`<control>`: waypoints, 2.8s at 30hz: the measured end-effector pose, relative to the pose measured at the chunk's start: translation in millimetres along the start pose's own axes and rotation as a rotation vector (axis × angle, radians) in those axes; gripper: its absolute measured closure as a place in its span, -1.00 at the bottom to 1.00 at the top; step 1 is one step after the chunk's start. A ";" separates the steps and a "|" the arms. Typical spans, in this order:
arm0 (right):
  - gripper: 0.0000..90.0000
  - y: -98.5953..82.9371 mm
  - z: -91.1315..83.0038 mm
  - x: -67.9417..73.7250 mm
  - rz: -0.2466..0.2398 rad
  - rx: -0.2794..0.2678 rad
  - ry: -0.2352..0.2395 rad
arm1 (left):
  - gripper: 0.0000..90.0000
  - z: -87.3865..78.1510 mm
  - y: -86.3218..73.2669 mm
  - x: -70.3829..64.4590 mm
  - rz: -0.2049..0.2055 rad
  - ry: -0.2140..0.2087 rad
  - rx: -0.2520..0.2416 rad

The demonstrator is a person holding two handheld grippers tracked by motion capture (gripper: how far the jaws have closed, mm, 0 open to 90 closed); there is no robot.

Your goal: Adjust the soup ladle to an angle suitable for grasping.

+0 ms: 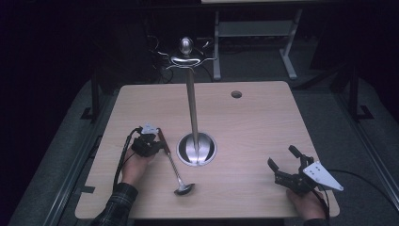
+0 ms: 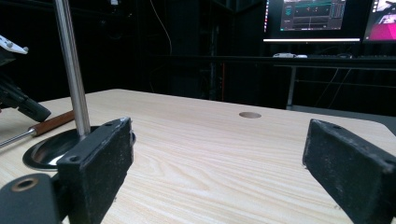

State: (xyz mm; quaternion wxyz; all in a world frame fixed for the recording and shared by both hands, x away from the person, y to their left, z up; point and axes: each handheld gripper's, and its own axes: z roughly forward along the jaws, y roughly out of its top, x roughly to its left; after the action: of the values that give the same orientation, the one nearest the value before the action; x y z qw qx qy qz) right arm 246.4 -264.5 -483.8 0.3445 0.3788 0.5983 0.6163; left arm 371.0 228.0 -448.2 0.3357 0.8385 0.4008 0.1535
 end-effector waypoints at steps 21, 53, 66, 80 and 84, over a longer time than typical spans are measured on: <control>-0.82 0.0 0.1 -0.1 0.001 -0.001 0.000 | 1.00 1.9 8.0 -18.0 0.018 -0.069 -0.025; -0.82 -0.1 0.1 -0.3 0.002 -0.002 0.004 | 1.00 -10.9 -9.0 -96.3 0.191 -0.255 0.228; -0.82 -0.1 0.1 -0.3 0.002 -0.002 0.004 | 1.00 -18.9 -17.1 -93.8 0.202 -0.249 0.263; -0.82 -0.1 0.1 -0.2 0.002 -0.002 0.004 | 1.00 -34.3 -30.7 -84.7 0.171 -0.238 0.262; -0.82 -0.1 0.1 -0.2 0.001 -0.002 0.004 | 1.00 -39.6 -35.4 -81.1 0.162 -0.230 0.269</control>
State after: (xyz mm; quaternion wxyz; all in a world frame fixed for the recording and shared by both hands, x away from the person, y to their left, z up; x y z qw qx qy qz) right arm 246.6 -264.7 -483.8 0.3436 0.3777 0.5983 0.6176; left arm 278.8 198.7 -442.8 0.2508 0.9173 0.3079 0.0285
